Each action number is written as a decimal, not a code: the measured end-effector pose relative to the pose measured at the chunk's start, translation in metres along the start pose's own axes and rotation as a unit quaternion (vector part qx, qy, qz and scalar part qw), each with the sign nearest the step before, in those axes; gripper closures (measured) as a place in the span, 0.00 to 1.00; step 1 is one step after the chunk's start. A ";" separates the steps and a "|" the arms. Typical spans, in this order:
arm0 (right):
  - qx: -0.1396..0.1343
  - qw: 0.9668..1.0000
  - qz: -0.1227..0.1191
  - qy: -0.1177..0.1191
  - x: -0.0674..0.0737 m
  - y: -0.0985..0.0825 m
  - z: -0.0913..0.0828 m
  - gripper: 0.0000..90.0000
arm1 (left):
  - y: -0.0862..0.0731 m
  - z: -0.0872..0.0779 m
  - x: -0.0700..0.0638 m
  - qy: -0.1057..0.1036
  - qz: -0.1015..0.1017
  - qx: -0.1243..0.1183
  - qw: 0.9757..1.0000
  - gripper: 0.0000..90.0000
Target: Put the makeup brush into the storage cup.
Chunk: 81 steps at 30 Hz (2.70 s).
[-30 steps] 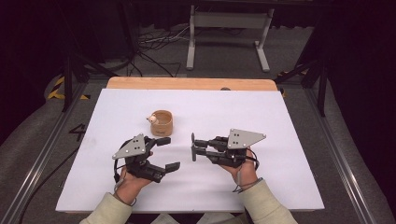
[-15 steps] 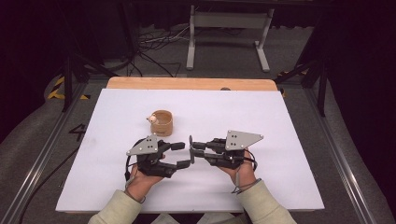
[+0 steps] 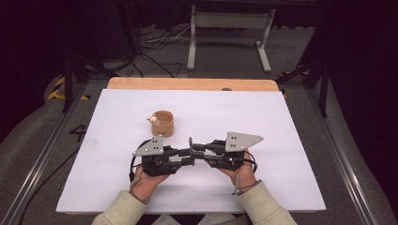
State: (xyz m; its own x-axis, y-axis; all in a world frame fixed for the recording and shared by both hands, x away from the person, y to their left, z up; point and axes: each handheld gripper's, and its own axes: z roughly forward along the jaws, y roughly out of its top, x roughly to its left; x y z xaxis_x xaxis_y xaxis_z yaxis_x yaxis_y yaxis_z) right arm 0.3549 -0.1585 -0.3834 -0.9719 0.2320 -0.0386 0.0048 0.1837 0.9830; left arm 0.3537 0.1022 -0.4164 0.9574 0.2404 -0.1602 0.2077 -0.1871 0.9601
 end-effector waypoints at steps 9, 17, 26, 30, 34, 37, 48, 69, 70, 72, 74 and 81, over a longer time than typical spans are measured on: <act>0.001 1.000 -0.001 -0.001 0.000 0.000 0.001 0.85 | 0.003 0.000 -0.005 0.010 0.016 0.003 1.000 0.87; -0.001 1.000 0.007 0.003 0.000 0.001 0.000 0.83 | 0.005 0.000 -0.007 0.015 0.022 0.008 1.000 0.88; -0.018 1.000 0.014 -0.012 0.000 0.006 -0.008 0.58 | 0.015 -0.001 -0.007 0.028 0.027 0.016 0.999 0.88; -0.026 0.999 0.018 -0.023 -0.003 0.007 -0.015 0.47 | 0.019 -0.002 -0.004 0.040 0.021 0.019 0.999 0.88; -0.032 0.999 0.022 -0.030 -0.007 0.007 -0.023 0.41 | 0.027 -0.005 -0.001 0.056 0.023 0.019 0.998 0.88; -0.023 0.999 0.022 -0.034 -0.009 0.005 -0.030 0.37 | 0.032 -0.008 0.002 0.074 0.022 0.019 0.997 0.88; -0.027 0.996 0.021 -0.078 -0.016 0.002 -0.052 0.16 | 0.043 -0.016 0.016 0.121 0.000 0.009 0.993 0.88; -0.026 0.989 0.049 -0.135 -0.028 -0.010 -0.085 0.00 | 0.052 -0.029 0.042 0.204 -0.008 -0.002 0.979 0.87; -0.017 0.989 0.051 -0.138 -0.029 -0.011 -0.085 0.00 | 0.052 -0.030 0.045 0.209 -0.012 -0.001 0.978 0.87; -0.010 0.988 0.053 -0.147 -0.030 -0.014 -0.088 0.00 | 0.051 -0.030 0.048 0.217 -0.017 0.002 0.976 0.87; -0.001 0.987 0.052 -0.154 -0.030 -0.016 -0.090 0.00 | 0.050 -0.031 0.052 0.224 -0.022 0.002 0.974 0.87; 0.008 0.984 0.059 -0.167 -0.030 -0.021 -0.096 0.00 | 0.048 -0.034 0.057 0.253 -0.022 -0.002 0.967 0.87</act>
State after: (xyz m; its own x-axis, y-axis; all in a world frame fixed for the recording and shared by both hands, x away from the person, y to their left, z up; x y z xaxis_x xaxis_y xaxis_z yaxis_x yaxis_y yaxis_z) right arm 0.3613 -0.2610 -0.3854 -0.8330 0.5530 0.0156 0.1190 0.1516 0.9813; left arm 0.4118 0.1394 -0.3714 0.7272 0.6830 -0.0686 0.2437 -0.1635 0.9560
